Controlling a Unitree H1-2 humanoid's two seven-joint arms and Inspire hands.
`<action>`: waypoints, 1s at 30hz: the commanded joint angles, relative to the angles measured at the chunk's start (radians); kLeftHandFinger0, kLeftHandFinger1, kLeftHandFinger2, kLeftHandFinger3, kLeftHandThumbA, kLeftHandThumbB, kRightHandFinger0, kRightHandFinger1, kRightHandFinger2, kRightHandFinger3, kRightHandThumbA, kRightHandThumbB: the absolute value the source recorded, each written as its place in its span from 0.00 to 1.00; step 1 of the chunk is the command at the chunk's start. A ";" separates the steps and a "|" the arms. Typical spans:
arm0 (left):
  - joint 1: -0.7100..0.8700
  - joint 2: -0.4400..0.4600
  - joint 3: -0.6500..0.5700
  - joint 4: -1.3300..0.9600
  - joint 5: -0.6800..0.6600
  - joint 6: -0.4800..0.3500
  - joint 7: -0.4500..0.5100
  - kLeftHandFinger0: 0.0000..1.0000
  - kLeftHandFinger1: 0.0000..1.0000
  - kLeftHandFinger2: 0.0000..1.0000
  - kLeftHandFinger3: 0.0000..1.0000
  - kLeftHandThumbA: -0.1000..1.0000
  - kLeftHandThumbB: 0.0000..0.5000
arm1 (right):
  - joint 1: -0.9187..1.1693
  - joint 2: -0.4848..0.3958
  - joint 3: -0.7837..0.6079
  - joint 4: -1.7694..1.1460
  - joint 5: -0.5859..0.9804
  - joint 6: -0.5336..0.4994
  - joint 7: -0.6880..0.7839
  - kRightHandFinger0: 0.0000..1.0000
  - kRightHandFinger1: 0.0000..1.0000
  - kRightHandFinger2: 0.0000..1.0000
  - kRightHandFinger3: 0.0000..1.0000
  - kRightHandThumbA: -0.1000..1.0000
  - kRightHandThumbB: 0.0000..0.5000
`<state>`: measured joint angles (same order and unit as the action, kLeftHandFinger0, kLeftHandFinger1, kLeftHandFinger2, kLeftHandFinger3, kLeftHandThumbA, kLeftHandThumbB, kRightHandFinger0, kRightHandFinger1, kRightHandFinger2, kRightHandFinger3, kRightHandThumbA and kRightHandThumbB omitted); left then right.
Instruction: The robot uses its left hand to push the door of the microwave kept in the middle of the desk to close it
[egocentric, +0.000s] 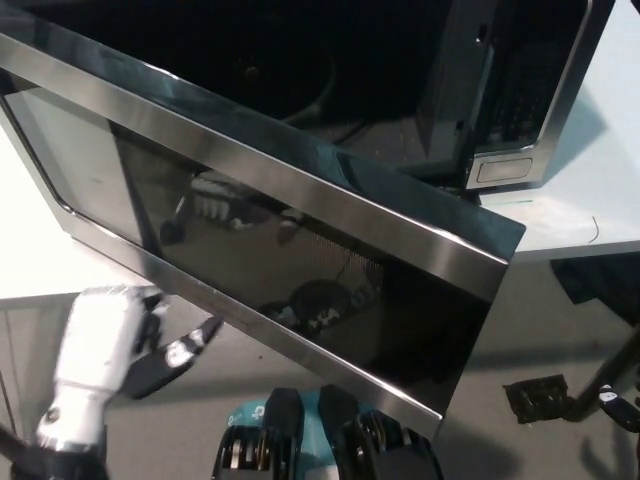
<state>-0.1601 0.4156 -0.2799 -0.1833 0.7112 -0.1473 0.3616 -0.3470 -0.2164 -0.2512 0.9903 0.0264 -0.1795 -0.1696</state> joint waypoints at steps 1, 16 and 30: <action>-0.189 0.061 -0.081 -0.235 0.304 -0.195 -0.099 0.00 0.00 0.00 0.00 0.94 0.20 | -0.015 -0.052 0.000 -0.047 0.007 -0.053 -0.006 1.00 0.98 0.99 0.99 0.54 0.15; -0.433 0.014 -0.152 -0.312 0.304 -0.216 -0.370 0.00 0.00 0.00 0.00 0.93 0.34 | -0.013 -0.034 -0.032 -0.008 0.072 -0.082 0.033 0.91 0.89 0.92 0.90 0.43 0.14; -0.552 0.009 -0.126 -0.029 0.326 -0.263 -0.370 0.00 0.00 0.00 0.00 0.95 0.22 | 0.001 -0.037 -0.008 -0.046 0.058 -0.040 0.015 0.95 0.94 0.99 1.00 0.50 0.18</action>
<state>-0.6555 0.4130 -0.4291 -0.2420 1.0145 -0.3763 -0.0104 -0.3412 -0.2324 -0.2662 0.9797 0.0836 -0.2011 -0.1549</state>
